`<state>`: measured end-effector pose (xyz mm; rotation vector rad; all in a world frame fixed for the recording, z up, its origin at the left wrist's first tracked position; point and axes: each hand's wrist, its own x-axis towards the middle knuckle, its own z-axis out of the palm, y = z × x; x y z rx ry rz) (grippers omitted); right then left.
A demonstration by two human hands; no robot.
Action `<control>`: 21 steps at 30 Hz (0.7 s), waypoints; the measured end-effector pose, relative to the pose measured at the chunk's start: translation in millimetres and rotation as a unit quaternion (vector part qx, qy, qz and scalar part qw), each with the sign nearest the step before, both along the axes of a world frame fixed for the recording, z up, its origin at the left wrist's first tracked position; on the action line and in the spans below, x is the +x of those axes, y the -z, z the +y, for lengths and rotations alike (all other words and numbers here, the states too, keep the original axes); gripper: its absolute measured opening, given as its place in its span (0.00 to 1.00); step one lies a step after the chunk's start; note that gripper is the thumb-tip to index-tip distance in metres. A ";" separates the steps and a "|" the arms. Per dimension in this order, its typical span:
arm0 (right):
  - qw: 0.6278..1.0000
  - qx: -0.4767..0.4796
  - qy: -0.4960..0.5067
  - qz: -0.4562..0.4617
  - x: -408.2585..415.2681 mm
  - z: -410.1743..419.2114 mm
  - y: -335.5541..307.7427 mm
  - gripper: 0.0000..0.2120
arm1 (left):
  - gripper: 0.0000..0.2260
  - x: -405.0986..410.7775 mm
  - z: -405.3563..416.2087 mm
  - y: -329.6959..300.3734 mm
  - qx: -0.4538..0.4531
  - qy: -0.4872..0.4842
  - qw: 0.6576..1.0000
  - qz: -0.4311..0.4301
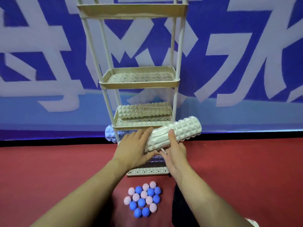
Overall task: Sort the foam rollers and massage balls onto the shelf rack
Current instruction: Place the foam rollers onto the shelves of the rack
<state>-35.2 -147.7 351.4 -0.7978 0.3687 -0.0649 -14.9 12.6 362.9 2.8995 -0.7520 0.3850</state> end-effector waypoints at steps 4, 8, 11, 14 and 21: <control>0.999 -0.006 -0.039 -0.010 -9.6 26.0 -6.8 0.22 | 0.39 -3.6 33.8 -7.6 0.025 -0.067 0.997 0.017; 0.989 -0.112 -0.093 -0.006 -15.1 26.4 -13.6 0.22 | 0.35 -5.6 52.4 -10.7 0.006 -0.064 0.998 0.029; 0.907 -0.363 -0.204 0.070 -17.2 8.8 -22.9 0.23 | 0.35 -2.6 68.4 -14.8 0.036 -0.067 0.997 0.016; 0.776 -0.601 -0.184 0.058 -11.3 -2.8 -28.1 0.27 | 0.35 4.6 83.0 -14.3 0.096 -0.053 0.994 -0.006; 0.433 -0.848 -0.249 -0.180 28.9 -4.3 -41.5 0.34 | 0.38 9.2 99.2 -0.8 0.172 -0.010 0.984 -0.048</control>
